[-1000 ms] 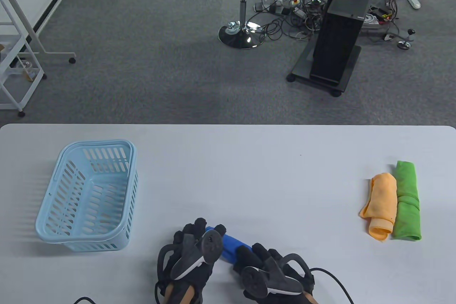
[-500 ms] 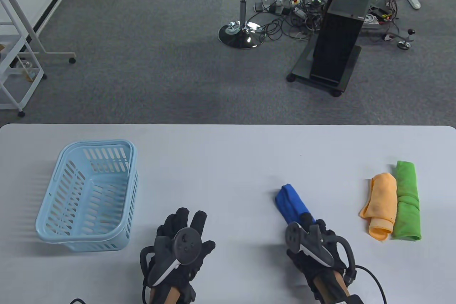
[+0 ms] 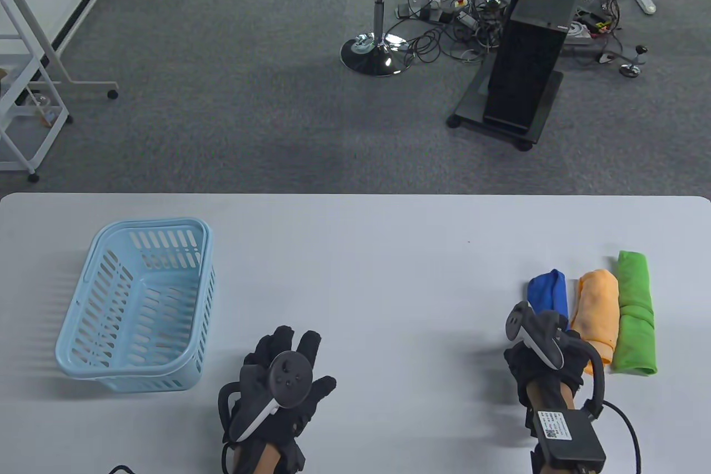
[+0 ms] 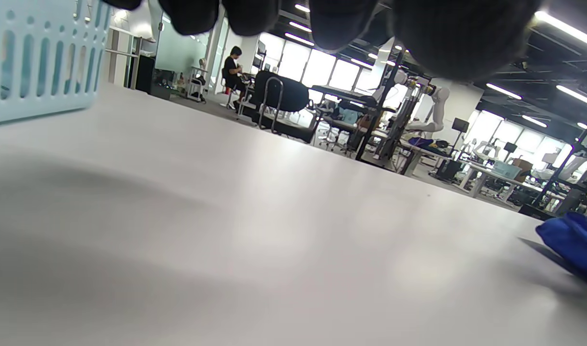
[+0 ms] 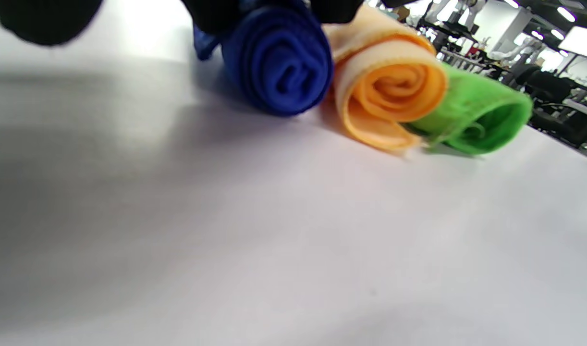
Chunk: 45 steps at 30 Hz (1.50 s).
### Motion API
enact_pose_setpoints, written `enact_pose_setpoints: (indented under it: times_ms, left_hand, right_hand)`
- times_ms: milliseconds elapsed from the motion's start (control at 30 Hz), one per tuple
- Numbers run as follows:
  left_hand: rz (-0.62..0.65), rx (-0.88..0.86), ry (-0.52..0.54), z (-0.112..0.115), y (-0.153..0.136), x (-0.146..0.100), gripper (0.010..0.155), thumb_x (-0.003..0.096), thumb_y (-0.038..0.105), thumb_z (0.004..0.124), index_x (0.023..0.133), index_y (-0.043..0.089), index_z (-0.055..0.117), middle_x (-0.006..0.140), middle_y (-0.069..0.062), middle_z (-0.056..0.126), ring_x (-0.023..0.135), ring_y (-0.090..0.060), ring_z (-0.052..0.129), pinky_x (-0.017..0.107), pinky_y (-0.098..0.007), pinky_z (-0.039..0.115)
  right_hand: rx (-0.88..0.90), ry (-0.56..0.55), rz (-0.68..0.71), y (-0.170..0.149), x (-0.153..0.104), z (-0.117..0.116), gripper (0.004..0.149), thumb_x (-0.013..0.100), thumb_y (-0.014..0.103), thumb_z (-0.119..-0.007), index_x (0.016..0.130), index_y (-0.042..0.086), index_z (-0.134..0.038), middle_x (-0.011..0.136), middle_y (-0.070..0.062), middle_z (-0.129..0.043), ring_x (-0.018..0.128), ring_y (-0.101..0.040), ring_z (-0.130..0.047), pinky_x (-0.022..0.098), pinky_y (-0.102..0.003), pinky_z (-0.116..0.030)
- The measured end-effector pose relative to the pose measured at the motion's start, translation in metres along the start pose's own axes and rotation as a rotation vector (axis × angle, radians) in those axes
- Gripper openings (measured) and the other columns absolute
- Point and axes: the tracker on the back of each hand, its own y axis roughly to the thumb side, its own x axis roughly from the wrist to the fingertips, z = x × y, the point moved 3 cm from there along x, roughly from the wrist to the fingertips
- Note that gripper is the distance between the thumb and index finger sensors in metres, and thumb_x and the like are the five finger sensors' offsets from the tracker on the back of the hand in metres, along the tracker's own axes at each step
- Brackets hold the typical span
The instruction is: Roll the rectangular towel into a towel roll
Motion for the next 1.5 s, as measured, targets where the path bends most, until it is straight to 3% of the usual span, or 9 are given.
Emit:
enact_pose_setpoints:
  times_ms: [333,567,833,1033,1233,1367,1500]
  left_hand:
    - [-0.019,-0.013,-0.016,0.001,-0.004,0.0,0.083,0.0361,0.06,0.073,0.111,0.034,0.049,0.118,-0.017,0.038,0.106,-0.047,0.044,0.071,-0.069,0.041]
    - [-0.017,-0.012,-0.015,0.001,-0.004,0.001,0.083,0.0361,0.06,0.073,0.111,0.034,0.049,0.118,-0.017,0.038,0.106,-0.048,0.044,0.071,-0.069,0.041]
    - [-0.008,0.004,-0.041,0.005,-0.002,0.002,0.083,0.0362,0.06,0.073,0.111,0.033,0.049,0.118,-0.017,0.038,0.107,-0.048,0.043,0.071,-0.069,0.041]
    - [-0.002,0.038,-0.041,0.006,0.001,0.002,0.084,0.0361,0.06,0.073,0.112,0.033,0.049,0.118,-0.017,0.039,0.107,-0.048,0.043,0.071,-0.069,0.041]
    - [-0.013,0.054,-0.055,0.01,0.0,0.003,0.084,0.0359,0.061,0.073,0.112,0.034,0.049,0.118,-0.017,0.039,0.107,-0.048,0.042,0.071,-0.069,0.04]
    - [-0.021,0.07,-0.066,0.013,-0.001,0.005,0.085,0.0351,0.062,0.073,0.112,0.034,0.049,0.118,-0.017,0.038,0.108,-0.048,0.041,0.071,-0.07,0.039]
    - [-0.025,0.088,-0.084,0.016,-0.002,0.007,0.088,0.0338,0.065,0.073,0.112,0.034,0.048,0.119,-0.016,0.037,0.109,-0.048,0.038,0.071,-0.071,0.037]
  right_hand:
    - [0.051,0.031,-0.093,-0.017,0.001,-0.002,0.094,0.031,0.063,-0.066,0.107,0.019,-0.032,0.106,-0.018,-0.018,0.096,-0.039,-0.047,0.07,-0.059,-0.048]
    - [0.093,0.049,-0.056,-0.016,-0.009,0.005,0.091,0.031,0.063,-0.066,0.107,0.025,-0.035,0.107,-0.017,-0.016,0.1,-0.04,-0.038,0.07,-0.06,-0.046]
    - [0.233,-0.072,0.09,-0.013,-0.047,0.034,0.092,0.03,0.064,-0.067,0.107,0.026,-0.034,0.107,-0.016,-0.012,0.101,-0.042,-0.024,0.071,-0.066,-0.035]
    - [0.355,-0.213,0.331,0.001,-0.094,0.054,0.094,0.03,0.064,-0.067,0.107,0.027,-0.03,0.107,-0.014,-0.006,0.1,-0.041,-0.011,0.069,-0.069,-0.021]
    - [0.423,-0.336,0.495,0.021,-0.124,0.054,0.096,0.028,0.066,-0.066,0.107,0.027,-0.03,0.107,-0.013,-0.01,0.101,-0.04,-0.011,0.068,-0.069,-0.018]
    - [0.411,-0.475,0.534,0.028,-0.131,0.047,0.098,0.023,0.072,-0.064,0.107,0.029,-0.035,0.109,-0.012,-0.016,0.102,-0.039,-0.018,0.069,-0.069,-0.022]
    - [0.381,-0.475,0.564,0.03,-0.127,0.037,0.1,0.022,0.076,-0.063,0.107,0.032,-0.036,0.11,-0.013,-0.021,0.102,-0.041,-0.021,0.068,-0.071,-0.025]
